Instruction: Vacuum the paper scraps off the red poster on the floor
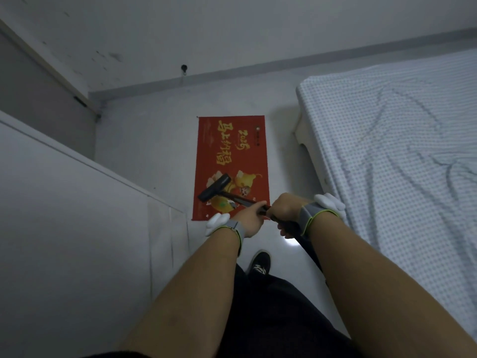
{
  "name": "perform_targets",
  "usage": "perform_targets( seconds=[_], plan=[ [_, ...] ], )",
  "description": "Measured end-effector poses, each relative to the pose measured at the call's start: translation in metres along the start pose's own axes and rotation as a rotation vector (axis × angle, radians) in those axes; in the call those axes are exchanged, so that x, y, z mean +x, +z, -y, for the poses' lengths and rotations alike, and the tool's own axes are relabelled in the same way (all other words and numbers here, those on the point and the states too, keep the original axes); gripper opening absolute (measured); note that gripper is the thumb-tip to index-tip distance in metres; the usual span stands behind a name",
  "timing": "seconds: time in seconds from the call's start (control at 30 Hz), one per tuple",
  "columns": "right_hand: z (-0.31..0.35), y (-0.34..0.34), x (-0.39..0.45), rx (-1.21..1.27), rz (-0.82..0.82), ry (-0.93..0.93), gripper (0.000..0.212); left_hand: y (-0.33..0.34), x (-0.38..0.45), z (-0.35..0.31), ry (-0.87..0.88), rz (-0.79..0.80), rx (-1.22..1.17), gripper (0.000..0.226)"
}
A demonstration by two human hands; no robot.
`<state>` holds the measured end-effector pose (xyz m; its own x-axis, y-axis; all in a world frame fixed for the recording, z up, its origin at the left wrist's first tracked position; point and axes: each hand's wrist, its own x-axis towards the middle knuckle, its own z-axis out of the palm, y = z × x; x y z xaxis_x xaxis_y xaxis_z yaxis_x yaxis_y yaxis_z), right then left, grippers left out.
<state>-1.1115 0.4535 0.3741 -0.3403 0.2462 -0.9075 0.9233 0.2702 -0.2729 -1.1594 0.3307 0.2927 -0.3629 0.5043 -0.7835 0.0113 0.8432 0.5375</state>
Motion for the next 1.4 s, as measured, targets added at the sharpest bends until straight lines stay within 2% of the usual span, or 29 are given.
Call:
perform_targets(
  seconds=[0.83, 1.17, 1.4],
  plan=[
    [-0.084, 0.094, -0.063, 0.194, -0.042, 0.122, 0.019, 0.069, -0.075, 0.053, 0.054, 0.099, 0.076, 0.054],
    [-0.139, 0.084, -0.085, 0.186, -0.033, 0.106, 0.019, 0.116, -0.093, 0.031, 0.015, 0.128, -0.06, 0.05],
    [-0.164, 0.053, -0.11, 0.082, 0.017, -0.011, 0.022, 0.128, -0.105, 0.006, 0.046, 0.085, -0.208, 0.034]
  ],
)
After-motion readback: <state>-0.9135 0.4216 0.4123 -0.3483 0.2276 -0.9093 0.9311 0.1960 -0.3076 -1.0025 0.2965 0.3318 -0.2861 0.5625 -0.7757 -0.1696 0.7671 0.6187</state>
